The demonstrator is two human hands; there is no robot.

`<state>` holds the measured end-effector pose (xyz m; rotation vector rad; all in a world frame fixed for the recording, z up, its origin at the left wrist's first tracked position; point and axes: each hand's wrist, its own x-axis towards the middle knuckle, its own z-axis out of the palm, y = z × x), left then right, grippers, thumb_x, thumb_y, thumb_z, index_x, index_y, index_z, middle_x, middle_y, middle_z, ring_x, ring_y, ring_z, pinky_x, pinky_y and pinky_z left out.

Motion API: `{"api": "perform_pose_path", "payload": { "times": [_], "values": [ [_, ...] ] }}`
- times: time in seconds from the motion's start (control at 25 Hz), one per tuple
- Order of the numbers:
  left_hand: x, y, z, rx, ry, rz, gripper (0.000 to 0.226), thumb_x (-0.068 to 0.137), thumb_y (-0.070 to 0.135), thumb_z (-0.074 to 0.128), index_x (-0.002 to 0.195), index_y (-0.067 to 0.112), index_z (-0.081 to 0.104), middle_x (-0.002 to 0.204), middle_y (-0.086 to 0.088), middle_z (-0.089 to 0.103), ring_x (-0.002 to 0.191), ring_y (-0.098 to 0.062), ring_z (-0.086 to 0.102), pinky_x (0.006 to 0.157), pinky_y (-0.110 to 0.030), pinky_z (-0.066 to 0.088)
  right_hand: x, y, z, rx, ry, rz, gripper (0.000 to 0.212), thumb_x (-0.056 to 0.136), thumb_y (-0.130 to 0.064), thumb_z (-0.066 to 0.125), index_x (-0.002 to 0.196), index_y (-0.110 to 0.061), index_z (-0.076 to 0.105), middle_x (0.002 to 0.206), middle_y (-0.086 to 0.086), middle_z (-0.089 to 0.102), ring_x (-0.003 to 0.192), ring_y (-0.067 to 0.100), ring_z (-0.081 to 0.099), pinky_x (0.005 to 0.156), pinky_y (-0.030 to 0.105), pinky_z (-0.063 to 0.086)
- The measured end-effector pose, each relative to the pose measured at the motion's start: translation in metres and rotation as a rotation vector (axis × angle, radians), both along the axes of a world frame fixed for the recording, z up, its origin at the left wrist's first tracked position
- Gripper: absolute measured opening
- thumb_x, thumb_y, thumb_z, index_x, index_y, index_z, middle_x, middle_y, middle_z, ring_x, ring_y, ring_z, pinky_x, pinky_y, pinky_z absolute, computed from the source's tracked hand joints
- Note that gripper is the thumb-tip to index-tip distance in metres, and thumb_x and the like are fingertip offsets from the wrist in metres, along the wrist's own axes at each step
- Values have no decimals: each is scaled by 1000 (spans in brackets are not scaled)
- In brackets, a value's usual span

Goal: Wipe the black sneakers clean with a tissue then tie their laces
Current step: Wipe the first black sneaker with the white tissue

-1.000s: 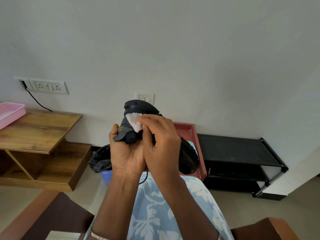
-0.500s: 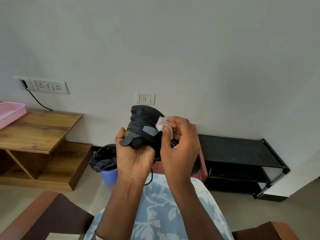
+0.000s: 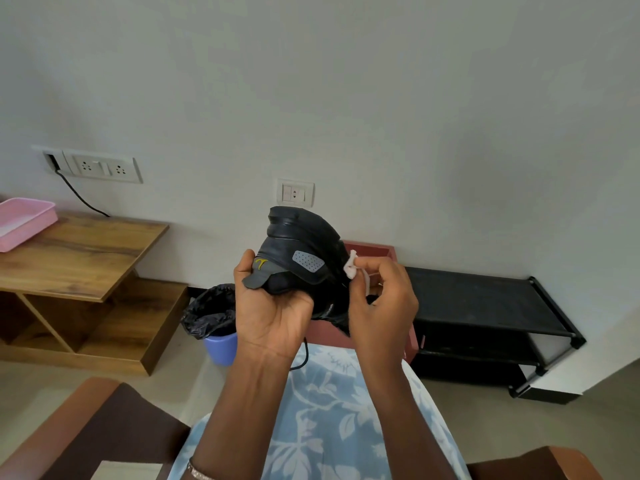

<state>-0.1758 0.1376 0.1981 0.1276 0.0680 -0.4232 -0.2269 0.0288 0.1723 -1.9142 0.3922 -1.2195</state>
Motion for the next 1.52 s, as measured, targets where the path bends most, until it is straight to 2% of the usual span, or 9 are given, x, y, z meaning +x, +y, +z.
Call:
{"api": "perform_pose_path", "payload": {
  "times": [0.2,0.44,0.64,0.8,1.0,1.2,1.28,1.4,1.52],
  "values": [
    [2,-5,-5,0,-31,-38,47,99,43,44,110,7,72,116,-15,70,111,-27,66,106,-42,48,8,21,39,-20,-197,137,9,95,-2,63,95,-9,70,96,1,68,88,18,67,76,27,54],
    [7,-1,-8,22,9,8,41,99,42,45,114,11,67,116,-12,68,116,-26,61,110,-41,42,4,7,6,-146,-92,99,14,90,7,66,95,-6,68,93,0,64,86,11,60,74,16,46],
    [10,-3,-14,43,37,15,37,98,41,47,118,15,65,123,-8,65,124,-24,58,114,-42,39,-1,-7,-21,137,199,7,9,92,-9,67,94,-17,67,92,-8,67,87,11,64,66,22,51],
    [12,-10,-19,64,30,-56,49,97,44,48,135,13,55,127,-13,62,122,-28,58,114,-43,39,0,19,12,193,51,184,12,92,-8,67,96,-19,68,90,-6,69,83,12,67,71,25,53],
    [5,-8,-13,202,-83,-124,45,87,48,48,90,10,72,76,-5,68,70,-15,69,70,-23,59,-7,53,22,-95,-10,331,18,94,-5,65,107,-16,69,99,-5,65,95,16,63,81,31,53],
    [15,-9,-11,156,-14,-181,64,80,50,54,135,16,55,129,-7,59,117,-21,55,118,-33,31,-8,33,-6,-156,-35,190,11,93,-5,63,100,-9,71,101,0,66,97,15,64,77,32,57],
    [16,-13,-10,134,-53,-193,56,81,50,53,119,10,66,115,-7,65,107,-18,61,109,-29,43,0,35,-1,-178,-26,201,11,93,-5,64,101,-10,71,102,1,65,97,15,63,81,30,57],
    [18,-24,-7,152,-88,-188,49,86,46,49,85,5,75,80,-7,70,73,-16,71,71,-24,60,12,33,17,-291,-32,218,11,93,-3,66,100,-9,73,100,2,65,95,16,59,86,23,51],
    [29,-35,4,162,-70,-136,47,90,43,50,113,6,65,112,-14,66,105,-26,66,104,-36,49,28,-6,22,-155,-86,169,14,92,3,64,97,-7,72,97,1,65,91,14,61,80,24,50]
  ]
}}
